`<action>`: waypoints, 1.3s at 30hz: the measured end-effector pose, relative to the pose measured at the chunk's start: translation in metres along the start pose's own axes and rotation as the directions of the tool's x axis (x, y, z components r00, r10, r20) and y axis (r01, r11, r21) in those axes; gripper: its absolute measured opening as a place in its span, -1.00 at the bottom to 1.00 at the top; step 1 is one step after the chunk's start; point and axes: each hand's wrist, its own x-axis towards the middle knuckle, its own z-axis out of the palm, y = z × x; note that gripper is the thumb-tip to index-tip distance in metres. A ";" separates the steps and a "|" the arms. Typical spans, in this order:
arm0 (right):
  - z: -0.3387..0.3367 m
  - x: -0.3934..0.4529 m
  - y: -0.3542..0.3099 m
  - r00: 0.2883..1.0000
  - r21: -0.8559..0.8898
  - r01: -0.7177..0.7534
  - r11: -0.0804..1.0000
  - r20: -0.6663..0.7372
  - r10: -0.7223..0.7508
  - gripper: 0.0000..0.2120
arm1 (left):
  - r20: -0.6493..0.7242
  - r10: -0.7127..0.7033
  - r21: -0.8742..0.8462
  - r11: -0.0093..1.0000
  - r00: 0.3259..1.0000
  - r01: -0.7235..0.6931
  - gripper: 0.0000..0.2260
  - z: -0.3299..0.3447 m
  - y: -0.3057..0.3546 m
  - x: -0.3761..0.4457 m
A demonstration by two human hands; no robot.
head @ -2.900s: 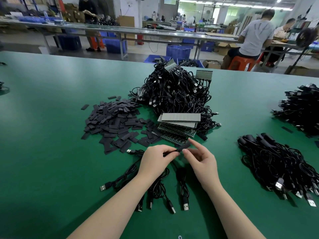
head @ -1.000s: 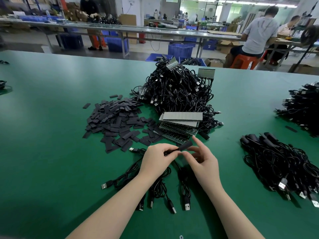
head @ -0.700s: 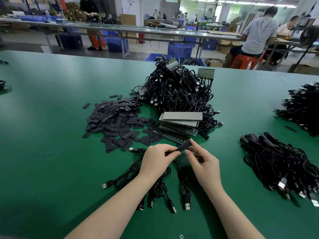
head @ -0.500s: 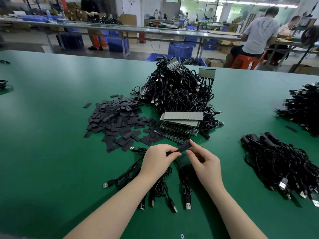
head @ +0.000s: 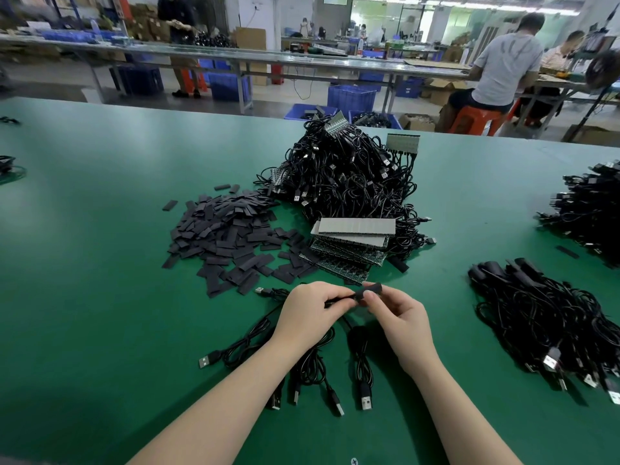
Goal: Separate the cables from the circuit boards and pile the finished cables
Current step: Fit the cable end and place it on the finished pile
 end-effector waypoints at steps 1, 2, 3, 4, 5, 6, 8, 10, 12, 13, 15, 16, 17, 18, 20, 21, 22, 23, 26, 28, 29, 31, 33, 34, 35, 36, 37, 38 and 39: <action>0.000 0.000 -0.001 1.000 -0.003 0.002 1.000 -0.003 -0.002 -0.82 | 0.002 0.007 -0.005 1.000 1.000 -0.007 -0.82 0.000 0.001 0.000; 0.000 0.000 -0.002 1.000 -0.005 0.003 1.000 -0.007 -0.003 -0.82 | 0.001 0.013 -0.011 1.000 1.000 -0.013 -0.81 -0.001 0.001 -0.001; -0.001 0.000 -0.002 1.000 -0.005 0.004 1.000 -0.010 -0.004 -0.82 | -0.001 0.016 -0.018 1.000 1.000 -0.016 -0.81 -0.001 0.001 -0.002; -0.001 0.000 -0.003 1.000 -0.005 0.005 1.000 -0.014 -0.005 -0.82 | -0.002 0.019 -0.024 1.000 1.000 -0.019 -0.81 -0.001 0.002 -0.002; -0.002 0.000 -0.003 1.000 -0.007 0.007 1.000 -0.018 -0.007 -0.82 | -0.003 0.026 -0.025 0.999 1.000 -0.026 -0.82 -0.001 0.003 -0.003; -0.002 0.000 -0.003 1.000 -0.009 0.007 1.000 -0.024 -0.007 -0.83 | -0.005 0.040 -0.017 0.999 0.999 -0.040 -0.83 -0.002 0.003 -0.003; -0.002 0.000 -0.003 1.000 -0.003 0.001 1.000 -0.031 -0.001 -0.84 | -0.013 0.094 0.038 0.995 0.995 -0.093 -0.82 -0.002 0.006 -0.003; -0.002 0.000 -0.003 0.999 0.012 -0.012 1.000 -0.039 0.012 -0.85 | -0.031 0.147 0.107 0.984 0.989 -0.143 -0.80 -0.002 0.009 -0.003; -0.002 0.000 -0.003 0.998 0.026 -0.027 0.999 -0.050 0.028 -0.86 | -0.040 0.168 0.138 0.977 0.985 -0.161 -0.79 -0.002 0.010 -0.004; -0.002 0.001 -0.003 0.998 0.029 -0.035 0.999 -0.054 0.036 -0.87 | -0.035 0.168 0.138 0.977 0.985 -0.162 -0.79 -0.002 0.011 -0.004; -0.001 0.002 -0.004 0.997 0.027 -0.045 0.999 -0.055 0.047 -0.89 | -0.038 0.155 0.128 0.980 0.987 -0.149 -0.78 -0.002 0.011 -0.004; 0.000 0.003 -0.005 0.997 0.029 -0.049 0.998 -0.057 0.051 -0.90 | -0.048 0.140 0.131 0.983 0.989 -0.132 -0.77 -0.002 0.011 -0.004; 0.001 0.004 -0.006 0.997 0.031 -0.052 0.998 -0.059 0.054 -0.91 | -0.060 0.120 0.137 0.984 0.991 -0.111 -0.76 -0.001 0.011 -0.004; 0.002 0.004 -0.006 0.996 0.037 -0.054 0.998 -0.063 0.056 -0.92 | -0.074 0.101 0.136 0.987 0.992 -0.090 -0.76 -0.001 0.010 -0.004; 0.007 0.004 -0.007 0.995 0.075 -0.059 0.995 -0.076 0.065 -0.94 | -0.114 0.070 0.101 0.993 0.991 -0.059 -0.78 0.000 0.010 -0.005; 0.009 0.004 -0.007 0.994 0.103 -0.063 0.993 -0.084 0.072 -0.94 | -0.134 0.053 0.079 0.996 0.990 -0.043 -0.82 0.000 0.010 -0.005; 0.012 0.003 -0.007 0.993 0.126 -0.065 0.990 -0.093 0.077 -0.94 | -0.148 0.038 0.060 0.998 0.988 -0.029 -0.85 -0.001 0.010 -0.005; 0.014 0.002 -0.006 0.992 0.140 -0.066 0.988 -0.099 0.080 -0.94 | -0.155 0.028 0.049 0.999 0.988 -0.021 -0.88 -0.001 0.010 -0.005; 0.015 0.000 -0.005 0.992 0.144 -0.078 0.987 -0.086 0.090 -0.92 | -0.153 0.026 0.052 0.998 0.988 -0.018 -0.90 0.000 0.008 -0.005; 0.015 0.000 -0.005 0.994 0.110 -0.075 0.991 -0.067 0.083 -0.91 | -0.150 0.039 0.050 0.998 0.988 -0.032 -0.90 0.000 0.008 -0.005; 0.015 0.000 -0.005 0.995 0.094 -0.073 0.993 -0.060 0.079 -0.90 | -0.146 0.045 0.049 0.998 0.988 -0.038 -0.90 0.000 0.008 -0.005; 0.015 -0.002 -0.006 0.995 0.093 -0.074 0.993 -0.059 0.080 -0.88 | -0.144 0.055 0.045 0.998 0.988 -0.049 -0.91 0.000 0.007 -0.005; 0.015 -0.003 -0.007 0.995 0.101 -0.069 0.992 -0.064 0.076 -0.85 | -0.151 0.061 0.032 0.998 0.987 -0.057 -0.92 0.001 0.007 -0.005; 0.015 -0.004 -0.007 0.995 0.102 -0.065 0.993 -0.067 0.072 -0.83 | -0.152 0.063 0.027 0.998 0.986 -0.059 -0.92 0.001 0.008 -0.005; 0.014 -0.004 -0.007 0.995 0.100 -0.061 0.993 -0.069 0.068 -0.83 | -0.153 0.066 0.024 0.998 0.986 -0.063 -0.92 0.001 0.008 -0.005; 0.014 -0.004 -0.007 0.995 0.094 -0.061 0.994 -0.069 0.068 -0.84 | -0.154 0.069 0.022 0.998 0.986 -0.066 -0.91 0.001 0.008 -0.005; 0.014 -0.004 -0.007 0.995 0.087 -0.062 0.994 -0.067 0.068 -0.85 | -0.155 0.072 0.023 0.997 0.985 -0.070 -0.91 0.001 0.008 -0.005; 0.014 -0.004 -0.007 0.996 0.079 -0.063 0.995 -0.064 0.068 -0.87 | -0.158 0.076 0.023 0.997 0.984 -0.074 -0.91 0.001 0.008 -0.004; 0.014 -0.004 -0.007 0.996 0.072 -0.061 0.996 -0.061 0.066 -0.87 | -0.162 0.079 0.021 0.997 0.984 -0.077 -0.92 0.001 0.007 -0.004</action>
